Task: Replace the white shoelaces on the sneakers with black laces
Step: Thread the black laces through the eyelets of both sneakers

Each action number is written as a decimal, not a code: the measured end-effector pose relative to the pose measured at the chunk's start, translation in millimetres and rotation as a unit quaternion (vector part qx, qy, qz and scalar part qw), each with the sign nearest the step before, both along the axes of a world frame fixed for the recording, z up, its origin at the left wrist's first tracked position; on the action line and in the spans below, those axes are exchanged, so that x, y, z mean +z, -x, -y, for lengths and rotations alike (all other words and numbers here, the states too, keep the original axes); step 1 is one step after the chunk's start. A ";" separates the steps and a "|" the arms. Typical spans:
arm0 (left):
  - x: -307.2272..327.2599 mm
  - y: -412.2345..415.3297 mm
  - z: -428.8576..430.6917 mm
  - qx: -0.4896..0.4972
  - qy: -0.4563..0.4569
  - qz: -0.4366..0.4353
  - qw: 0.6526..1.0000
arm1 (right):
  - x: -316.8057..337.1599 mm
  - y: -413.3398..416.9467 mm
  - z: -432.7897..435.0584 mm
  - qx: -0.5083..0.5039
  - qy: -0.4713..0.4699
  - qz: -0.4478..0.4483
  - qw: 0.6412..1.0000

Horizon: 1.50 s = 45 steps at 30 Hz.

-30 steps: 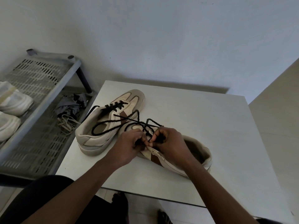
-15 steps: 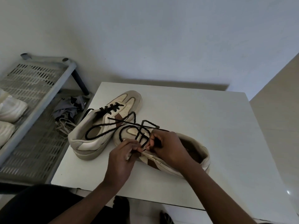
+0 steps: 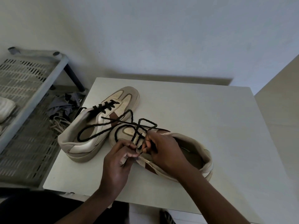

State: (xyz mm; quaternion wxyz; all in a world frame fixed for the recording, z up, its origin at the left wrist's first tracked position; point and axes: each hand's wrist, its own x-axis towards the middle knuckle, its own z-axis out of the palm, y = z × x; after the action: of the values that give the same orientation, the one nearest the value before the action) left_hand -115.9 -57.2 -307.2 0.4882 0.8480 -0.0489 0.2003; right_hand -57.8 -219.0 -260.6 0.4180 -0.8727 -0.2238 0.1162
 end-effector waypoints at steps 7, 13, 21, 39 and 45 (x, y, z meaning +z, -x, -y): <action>3.6 0.8 1.2 -0.002 -0.009 -0.004 1.000 | -1.4 -0.7 -1.1 0.019 0.010 0.030 0.999; 6.6 3.1 4.3 0.001 0.003 -0.009 1.000 | -5.2 -0.8 -1.2 -0.015 0.001 0.032 0.999; 7.2 5.6 4.1 0.008 -0.035 -0.006 0.999 | -8.6 -2.9 -1.6 -0.053 -0.027 -0.021 0.998; 50.7 -8.4 -10.5 -0.013 0.243 -0.144 0.959 | 32.7 -1.0 13.3 0.038 0.111 -0.128 0.985; 80.1 -27.0 -34.4 0.110 0.446 -0.151 0.875 | 28.9 -0.7 15.9 0.028 0.145 -0.106 0.983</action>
State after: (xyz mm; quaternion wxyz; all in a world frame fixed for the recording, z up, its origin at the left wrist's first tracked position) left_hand -89.0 -22.8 -227.1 0.7907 0.5603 0.2139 0.1230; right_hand -57.1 -234.9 -231.8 0.3047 -0.9003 -0.1838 0.2507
